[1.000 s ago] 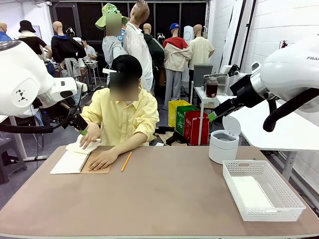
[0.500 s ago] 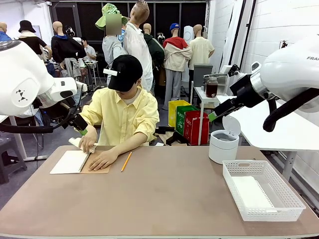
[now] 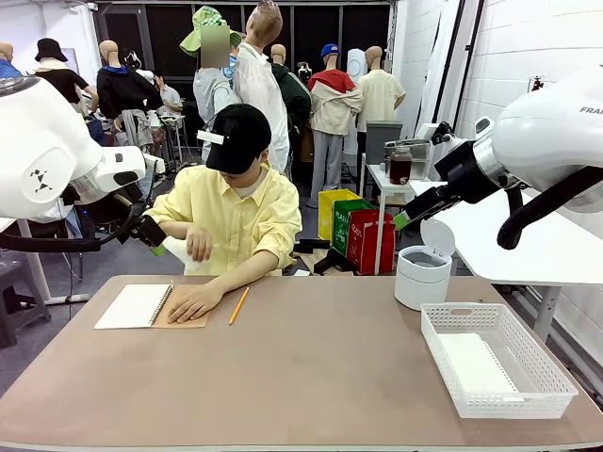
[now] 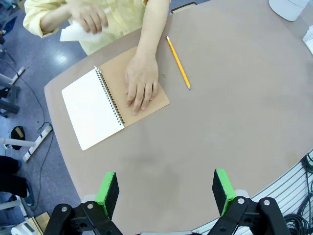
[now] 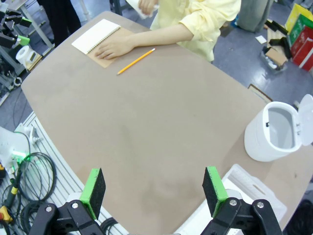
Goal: Sort the paper based on its condition.
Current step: If a person hands you a paper, place it in the Organizing basket , and if it's crumpled, put it in the Trash can.
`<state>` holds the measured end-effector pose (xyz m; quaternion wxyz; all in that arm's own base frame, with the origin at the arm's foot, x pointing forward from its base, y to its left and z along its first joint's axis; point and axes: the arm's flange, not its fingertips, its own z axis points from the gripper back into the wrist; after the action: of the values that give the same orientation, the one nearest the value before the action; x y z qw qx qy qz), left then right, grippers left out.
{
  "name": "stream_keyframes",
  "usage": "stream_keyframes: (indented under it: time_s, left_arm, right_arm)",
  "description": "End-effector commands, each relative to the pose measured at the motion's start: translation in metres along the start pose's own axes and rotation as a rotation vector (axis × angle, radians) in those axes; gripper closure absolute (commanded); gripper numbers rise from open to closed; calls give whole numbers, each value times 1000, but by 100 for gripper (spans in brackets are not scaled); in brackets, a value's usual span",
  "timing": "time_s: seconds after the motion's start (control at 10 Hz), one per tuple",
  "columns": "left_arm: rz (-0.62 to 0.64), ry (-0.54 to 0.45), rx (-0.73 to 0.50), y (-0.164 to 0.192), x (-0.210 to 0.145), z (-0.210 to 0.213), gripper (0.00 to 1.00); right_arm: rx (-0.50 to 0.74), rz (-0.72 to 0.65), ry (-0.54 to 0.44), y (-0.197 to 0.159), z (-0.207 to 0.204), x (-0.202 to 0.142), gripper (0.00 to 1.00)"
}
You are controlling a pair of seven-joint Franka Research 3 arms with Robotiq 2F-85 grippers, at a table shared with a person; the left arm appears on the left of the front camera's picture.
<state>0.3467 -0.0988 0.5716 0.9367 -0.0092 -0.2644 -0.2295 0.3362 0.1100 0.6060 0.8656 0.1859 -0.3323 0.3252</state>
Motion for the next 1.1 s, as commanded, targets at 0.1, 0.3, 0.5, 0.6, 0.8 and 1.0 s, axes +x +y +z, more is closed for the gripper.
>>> stream_keyframes:
  time_s: [0.1,0.3,0.5,0.6,0.8,1.0]
  left_arm:
    - [-2,0,4,1,0,0,0]
    - [-2,0,4,1,0,0,0]
    - [-2,0,4,1,0,0,0]
    - [-2,0,4,1,0,0,0]
    - [-2,0,4,1,0,0,0]
    - [-2,0,4,1,0,0,0]
  right_arm:
    - [8,1,5,0,1,0,0]
    - [8,1,5,0,1,0,0]
    - [8,1,5,0,1,0,0]
    - [8,1,5,0,1,0,0]
    - [8,1,5,0,1,0,0]
    - [8,1,5,0,1,0,0]
